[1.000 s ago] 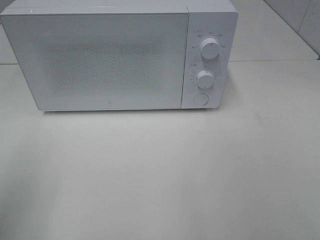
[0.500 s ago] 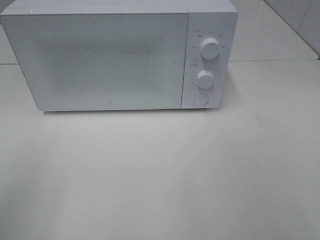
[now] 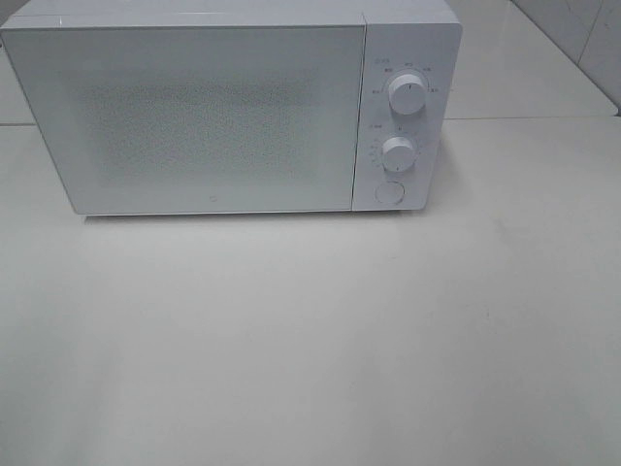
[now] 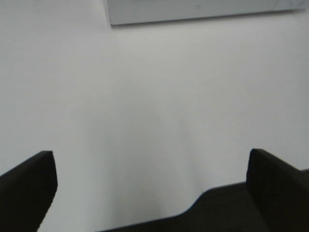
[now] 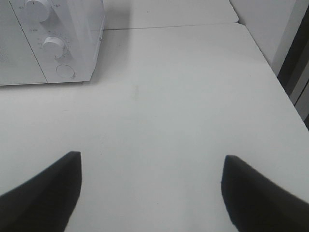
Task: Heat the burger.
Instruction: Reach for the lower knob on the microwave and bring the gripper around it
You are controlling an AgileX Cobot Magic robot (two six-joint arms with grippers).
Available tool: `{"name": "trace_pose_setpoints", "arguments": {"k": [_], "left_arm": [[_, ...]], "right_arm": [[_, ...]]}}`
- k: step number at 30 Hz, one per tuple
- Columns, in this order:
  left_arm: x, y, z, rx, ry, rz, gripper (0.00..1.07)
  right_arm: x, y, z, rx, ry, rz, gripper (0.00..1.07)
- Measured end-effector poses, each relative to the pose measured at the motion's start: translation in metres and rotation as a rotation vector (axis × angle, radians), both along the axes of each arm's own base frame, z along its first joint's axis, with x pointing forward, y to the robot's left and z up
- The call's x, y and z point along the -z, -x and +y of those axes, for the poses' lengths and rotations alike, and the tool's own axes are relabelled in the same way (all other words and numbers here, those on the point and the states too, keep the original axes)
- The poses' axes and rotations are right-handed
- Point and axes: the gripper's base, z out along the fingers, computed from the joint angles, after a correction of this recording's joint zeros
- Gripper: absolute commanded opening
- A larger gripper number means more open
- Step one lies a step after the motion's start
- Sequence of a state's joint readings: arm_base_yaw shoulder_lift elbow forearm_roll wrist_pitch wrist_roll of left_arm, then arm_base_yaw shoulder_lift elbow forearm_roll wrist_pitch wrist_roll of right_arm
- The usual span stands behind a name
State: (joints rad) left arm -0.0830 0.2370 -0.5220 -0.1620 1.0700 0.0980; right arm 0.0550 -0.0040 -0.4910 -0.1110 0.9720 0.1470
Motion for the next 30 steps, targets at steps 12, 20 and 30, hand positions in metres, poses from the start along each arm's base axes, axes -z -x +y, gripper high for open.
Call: {"name": "trace_pose_setpoints", "arguments": {"k": [12, 20, 30], "left_arm": [[-0.002, 0.037, 0.003, -0.05, 0.012, -0.234, 1.0], [-0.002, 0.038, 0.003, -0.05, 0.012, -0.242, 1.0], [-0.002, 0.038, 0.003, -0.05, 0.012, -0.242, 1.0]], "right_arm": [[0.0, 0.0, 0.0, 0.0, 0.0, 0.0, 0.76], [0.0, 0.0, 0.0, 0.0, 0.0, 0.0, 0.76], [0.0, 0.0, 0.0, 0.0, 0.0, 0.0, 0.76]]}}
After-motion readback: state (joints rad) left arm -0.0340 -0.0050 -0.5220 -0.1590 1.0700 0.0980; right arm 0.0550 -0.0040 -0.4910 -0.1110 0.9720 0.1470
